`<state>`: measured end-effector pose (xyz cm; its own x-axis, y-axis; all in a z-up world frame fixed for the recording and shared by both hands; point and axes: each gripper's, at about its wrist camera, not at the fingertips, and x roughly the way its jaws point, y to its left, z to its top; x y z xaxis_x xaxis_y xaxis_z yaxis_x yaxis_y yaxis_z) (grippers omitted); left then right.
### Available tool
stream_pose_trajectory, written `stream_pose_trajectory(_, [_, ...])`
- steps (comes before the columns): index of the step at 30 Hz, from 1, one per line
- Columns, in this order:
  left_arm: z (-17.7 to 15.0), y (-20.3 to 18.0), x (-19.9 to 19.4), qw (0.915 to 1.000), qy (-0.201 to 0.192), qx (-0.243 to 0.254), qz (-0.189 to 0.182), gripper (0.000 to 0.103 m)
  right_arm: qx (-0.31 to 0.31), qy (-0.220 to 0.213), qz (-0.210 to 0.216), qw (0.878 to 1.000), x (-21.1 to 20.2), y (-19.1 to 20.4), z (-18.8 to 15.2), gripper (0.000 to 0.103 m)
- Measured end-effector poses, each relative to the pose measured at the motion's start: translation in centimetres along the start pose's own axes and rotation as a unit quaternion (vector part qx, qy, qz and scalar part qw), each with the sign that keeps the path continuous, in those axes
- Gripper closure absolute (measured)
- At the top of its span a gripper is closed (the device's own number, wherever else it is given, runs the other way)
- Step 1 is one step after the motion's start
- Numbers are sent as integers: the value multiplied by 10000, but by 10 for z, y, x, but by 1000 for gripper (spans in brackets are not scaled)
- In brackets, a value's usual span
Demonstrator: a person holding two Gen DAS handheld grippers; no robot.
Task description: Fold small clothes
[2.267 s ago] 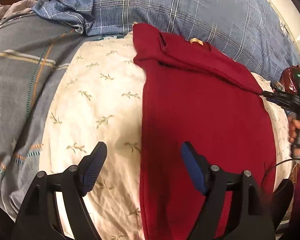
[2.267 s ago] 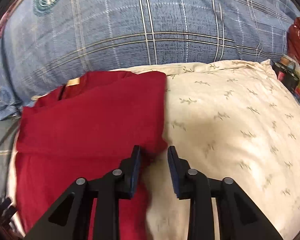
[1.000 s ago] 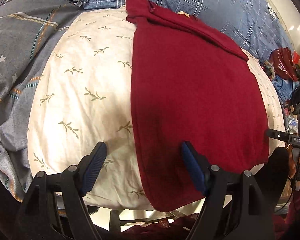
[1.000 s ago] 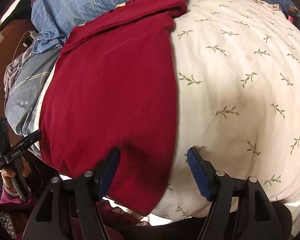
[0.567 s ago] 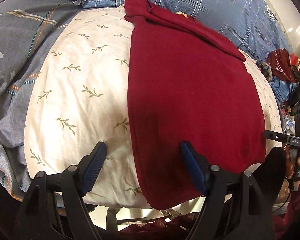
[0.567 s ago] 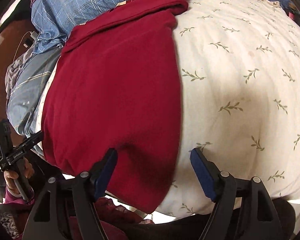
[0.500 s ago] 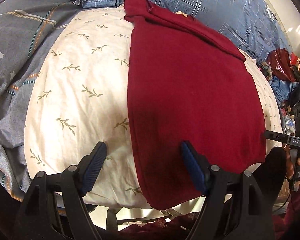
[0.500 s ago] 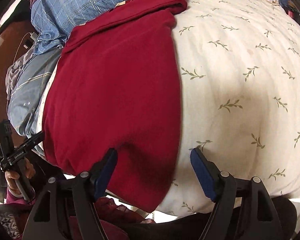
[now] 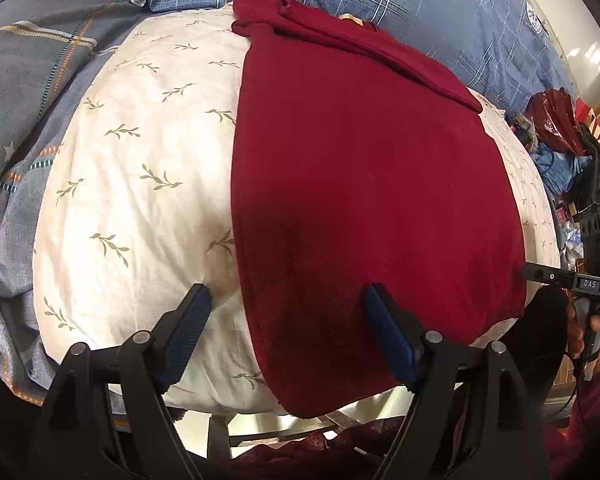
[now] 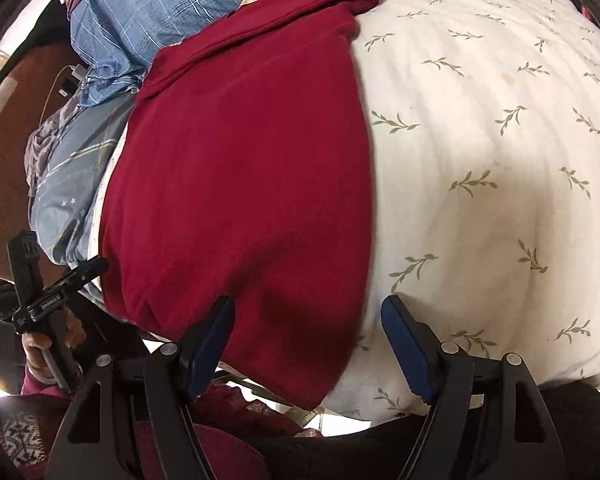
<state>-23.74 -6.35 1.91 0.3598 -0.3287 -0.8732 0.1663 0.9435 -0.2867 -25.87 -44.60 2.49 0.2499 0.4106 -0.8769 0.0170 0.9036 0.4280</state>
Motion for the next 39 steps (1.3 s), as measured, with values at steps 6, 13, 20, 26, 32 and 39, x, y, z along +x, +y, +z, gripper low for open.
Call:
stream_pose_trajectory(6, [-1,-1,2,10000,77,42,15,24,-540,247,-61,9982,5,9,-10,58])
stream_pose_trajectory(13, [-1,-10,6,9996,128,165,206,24,-501,411,310,9974,8,3,-8,81])
stream_pose_trajectory(20, [-2,-14,8,9992,115,241,283,23,-516,375,529,9966,11,13,-12,57])
stream_pose_trajectory(26, [-3,-15,8,9990,107,316,309,22,-454,86,551,9974,6,13,-11,95])
stream_pose_trajectory(32, [-2,-21,8,9977,50,528,416,43,-455,-87,867,9952,0,15,-7,95])
stream_pose_trajectory(39, [-1,-24,9,9974,52,634,343,59,-543,312,816,9947,18,17,-7,74])
